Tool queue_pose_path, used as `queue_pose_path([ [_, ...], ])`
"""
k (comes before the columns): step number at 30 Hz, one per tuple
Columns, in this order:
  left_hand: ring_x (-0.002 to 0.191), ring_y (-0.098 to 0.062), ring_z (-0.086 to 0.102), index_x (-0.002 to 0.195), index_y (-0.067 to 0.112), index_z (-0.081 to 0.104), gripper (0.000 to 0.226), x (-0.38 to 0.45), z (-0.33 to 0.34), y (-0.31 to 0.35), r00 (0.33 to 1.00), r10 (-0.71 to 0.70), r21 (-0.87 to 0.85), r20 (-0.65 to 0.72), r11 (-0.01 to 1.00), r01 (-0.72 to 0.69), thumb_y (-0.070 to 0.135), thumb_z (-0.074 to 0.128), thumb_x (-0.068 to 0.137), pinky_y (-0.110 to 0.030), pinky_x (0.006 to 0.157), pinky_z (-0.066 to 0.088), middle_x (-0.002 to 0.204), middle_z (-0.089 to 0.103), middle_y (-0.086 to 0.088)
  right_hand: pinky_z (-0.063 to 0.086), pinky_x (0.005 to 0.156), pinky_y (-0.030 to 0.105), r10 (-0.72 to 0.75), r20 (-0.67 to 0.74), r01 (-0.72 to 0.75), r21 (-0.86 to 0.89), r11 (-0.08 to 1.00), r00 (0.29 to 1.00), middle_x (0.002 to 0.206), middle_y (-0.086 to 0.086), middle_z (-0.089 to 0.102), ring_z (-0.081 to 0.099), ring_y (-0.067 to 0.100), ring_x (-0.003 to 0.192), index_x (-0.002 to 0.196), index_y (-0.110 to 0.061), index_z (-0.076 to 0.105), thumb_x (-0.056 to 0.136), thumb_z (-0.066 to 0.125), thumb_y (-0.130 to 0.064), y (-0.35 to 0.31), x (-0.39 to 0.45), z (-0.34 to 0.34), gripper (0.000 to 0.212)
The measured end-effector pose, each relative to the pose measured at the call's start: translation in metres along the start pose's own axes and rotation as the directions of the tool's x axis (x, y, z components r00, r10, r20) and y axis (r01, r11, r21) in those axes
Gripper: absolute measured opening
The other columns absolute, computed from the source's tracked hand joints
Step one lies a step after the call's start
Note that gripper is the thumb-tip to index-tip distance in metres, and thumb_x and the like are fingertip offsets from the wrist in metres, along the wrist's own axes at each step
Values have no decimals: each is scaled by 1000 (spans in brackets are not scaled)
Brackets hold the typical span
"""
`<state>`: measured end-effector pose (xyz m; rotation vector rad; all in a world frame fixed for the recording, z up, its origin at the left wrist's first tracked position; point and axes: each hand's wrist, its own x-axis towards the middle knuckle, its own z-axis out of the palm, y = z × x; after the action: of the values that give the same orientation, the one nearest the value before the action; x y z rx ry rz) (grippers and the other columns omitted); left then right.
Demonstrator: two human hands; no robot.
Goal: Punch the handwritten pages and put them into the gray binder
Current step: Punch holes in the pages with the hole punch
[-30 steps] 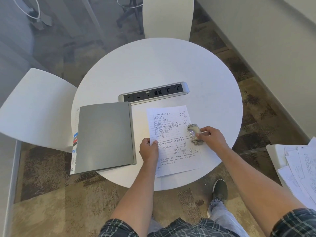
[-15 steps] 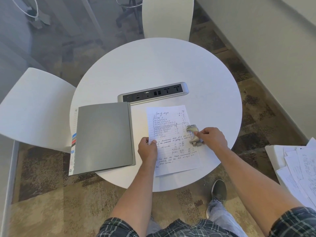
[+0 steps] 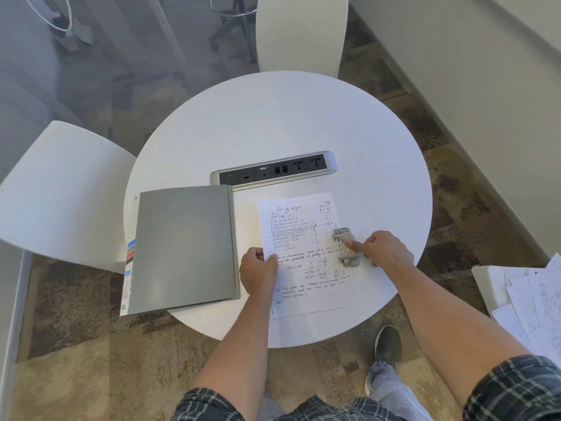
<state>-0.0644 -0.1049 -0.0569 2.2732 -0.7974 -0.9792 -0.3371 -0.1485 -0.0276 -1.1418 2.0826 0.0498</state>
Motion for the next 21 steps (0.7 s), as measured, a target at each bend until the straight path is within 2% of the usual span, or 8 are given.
queue_pose_path([
  [2, 72, -17, 62, 86, 21, 61, 20, 1, -1, 0, 1000, 0, 6, 10, 1000, 0, 26, 79, 80, -27, 58, 42, 79, 62, 9, 53, 78, 38, -7, 8, 7, -12, 1000, 1000, 79, 3, 77, 75, 23, 81, 74, -19, 61, 63, 66, -90, 1, 1, -1, 71],
  [6, 72, -17, 61, 88, 21, 62, 20, 6, 0, -3, 1000, 4, 30, 21, 1000, -4, 28, 78, 80, -27, 60, 43, 83, 62, 7, 59, 86, 47, -7, 70, 6, 6, 1000, 998, 80, 5, 77, 74, 24, 78, 90, -11, 70, 63, 67, -89, 4, 8, -1, 82],
  [8, 73, -16, 60, 87, 22, 62, 19, 8, 1, -5, 1000, 16, 36, 23, 999, -16, 28, 78, 81, -27, 60, 43, 83, 62, 7, 59, 87, 50, -10, 116, 8, 22, 1000, 993, 84, 6, 76, 73, 25, 81, 95, -10, 69, 65, 69, -85, 5, 11, -1, 81],
  [11, 74, -17, 61, 86, 22, 62, 18, 10, 3, -9, 999, 28, 54, 25, 998, -29, 30, 77, 80, -28, 60, 44, 82, 62, 7, 60, 86, 47, 14, 152, -22, 46, 999, 988, 90, 8, 76, 73, 27, 83, 95, -9, 66, 69, 73, -79, 4, 16, -2, 75],
  [15, 72, -17, 60, 87, 22, 62, 19, 13, 2, -12, 999, 28, 68, 29, 997, -30, 32, 77, 81, -28, 60, 44, 82, 62, 7, 52, 75, 35, 14, 55, -6, -147, 989, 998, 80, 2, 71, 70, 23, 77, 86, -16, 64, 66, 64, -90, -5, 13, -2, 77],
  [18, 71, -18, 61, 84, 22, 60, 20, 13, 0, -10, 999, 17, 62, 47, 998, -20, 31, 78, 81, -27, 59, 41, 80, 61, 7, 49, 71, 35, 6, 18, -3, -157, 988, 1000, 79, 0, 71, 69, 22, 76, 84, -17, 64, 65, 62, -92, -6, 9, -2, 77],
  [21, 76, -21, 66, 83, 22, 59, 20, 11, -2, -6, 998, 17, 74, 58, 997, -22, 30, 77, 81, -27, 58, 40, 79, 61, 7, 51, 73, 36, -74, -42, 69, -123, 990, 996, 82, -5, 69, 67, 19, 77, 82, -24, 58, 76, 60, -85, -2, -1, 6, 61],
])
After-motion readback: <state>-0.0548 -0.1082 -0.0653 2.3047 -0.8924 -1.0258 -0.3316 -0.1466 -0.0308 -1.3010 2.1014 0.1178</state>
